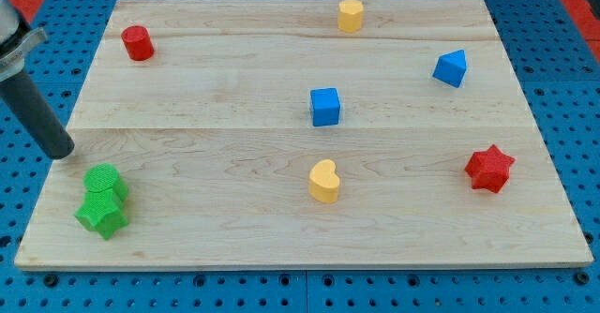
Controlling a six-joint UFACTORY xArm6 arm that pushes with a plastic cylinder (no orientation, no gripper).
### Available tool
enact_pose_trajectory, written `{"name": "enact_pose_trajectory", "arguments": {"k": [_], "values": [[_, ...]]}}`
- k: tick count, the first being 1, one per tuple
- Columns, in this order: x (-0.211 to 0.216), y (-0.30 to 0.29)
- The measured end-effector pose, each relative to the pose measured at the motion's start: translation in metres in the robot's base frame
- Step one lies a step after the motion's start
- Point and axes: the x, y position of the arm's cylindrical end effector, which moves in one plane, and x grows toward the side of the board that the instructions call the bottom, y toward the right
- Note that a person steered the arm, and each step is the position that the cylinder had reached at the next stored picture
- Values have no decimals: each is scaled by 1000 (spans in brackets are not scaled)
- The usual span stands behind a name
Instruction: Point your arm to center
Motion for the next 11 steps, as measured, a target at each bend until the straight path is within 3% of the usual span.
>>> {"name": "enact_pose_trajectory", "arguments": {"k": [4,5,7,11], "values": [[-8,19],[-39,28],[-44,31],[-33,151]]}}
